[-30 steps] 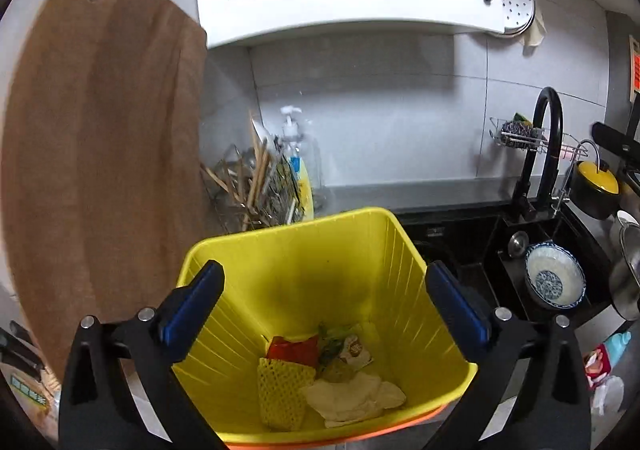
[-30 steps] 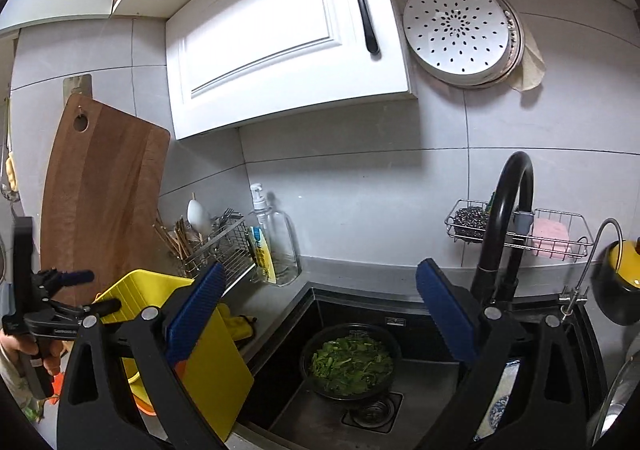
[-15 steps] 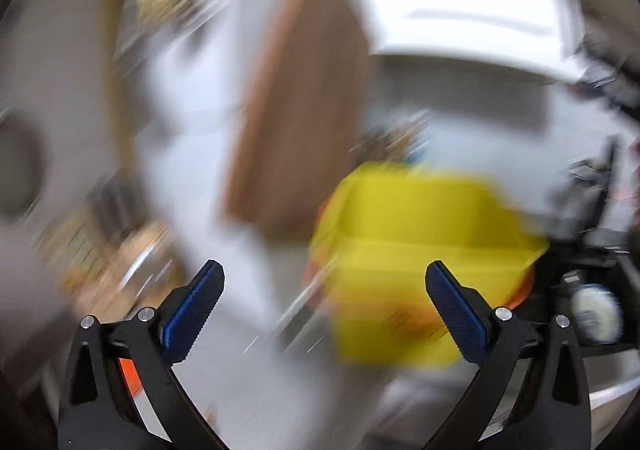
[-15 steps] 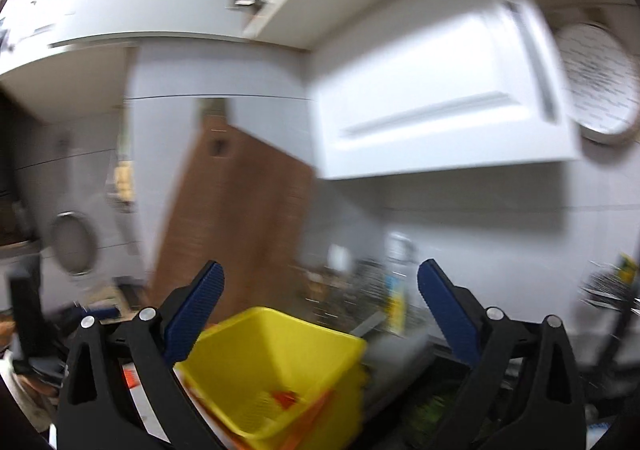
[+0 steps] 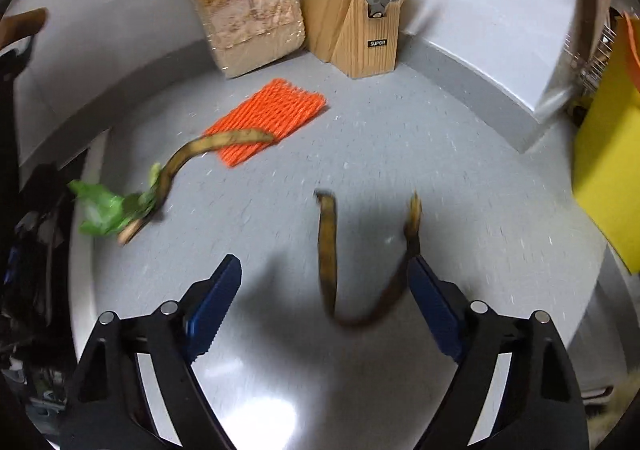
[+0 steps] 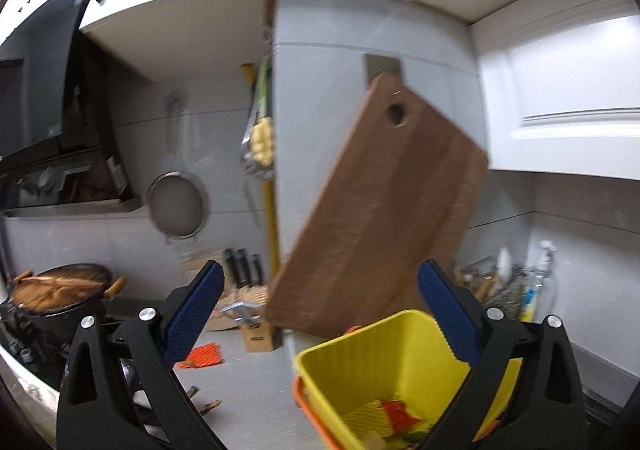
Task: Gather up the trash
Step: 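Return to the counter and grasp the banana peel with the left tool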
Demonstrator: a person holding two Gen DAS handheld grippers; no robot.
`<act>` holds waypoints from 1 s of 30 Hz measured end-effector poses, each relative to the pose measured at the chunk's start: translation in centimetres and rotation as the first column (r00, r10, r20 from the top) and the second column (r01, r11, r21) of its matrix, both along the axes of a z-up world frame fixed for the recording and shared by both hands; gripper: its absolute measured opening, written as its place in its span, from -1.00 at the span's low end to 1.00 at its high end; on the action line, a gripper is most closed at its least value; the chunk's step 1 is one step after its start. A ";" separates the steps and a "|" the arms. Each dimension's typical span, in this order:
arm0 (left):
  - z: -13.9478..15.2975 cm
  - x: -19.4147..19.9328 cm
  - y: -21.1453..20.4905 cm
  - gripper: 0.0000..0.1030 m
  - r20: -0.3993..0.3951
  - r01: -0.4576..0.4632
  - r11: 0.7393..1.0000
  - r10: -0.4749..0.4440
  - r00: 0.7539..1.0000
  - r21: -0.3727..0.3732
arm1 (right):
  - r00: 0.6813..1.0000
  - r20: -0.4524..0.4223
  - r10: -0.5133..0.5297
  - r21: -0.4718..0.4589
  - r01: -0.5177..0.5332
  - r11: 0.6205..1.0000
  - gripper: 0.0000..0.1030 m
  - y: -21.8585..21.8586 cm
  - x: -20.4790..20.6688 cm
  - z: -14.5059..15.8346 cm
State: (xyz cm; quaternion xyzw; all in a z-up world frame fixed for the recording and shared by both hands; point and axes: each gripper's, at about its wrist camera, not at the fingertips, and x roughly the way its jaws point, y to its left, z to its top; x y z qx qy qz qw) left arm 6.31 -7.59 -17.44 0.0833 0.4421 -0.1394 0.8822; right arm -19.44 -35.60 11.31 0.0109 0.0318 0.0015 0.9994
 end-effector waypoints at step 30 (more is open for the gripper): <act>15.3 -8.2 7.8 -0.91 0.186 -0.062 0.970 0.108 0.977 -0.235 | 0.804 -0.427 0.414 0.027 -0.447 0.894 0.84 13.3 18.0 -12.1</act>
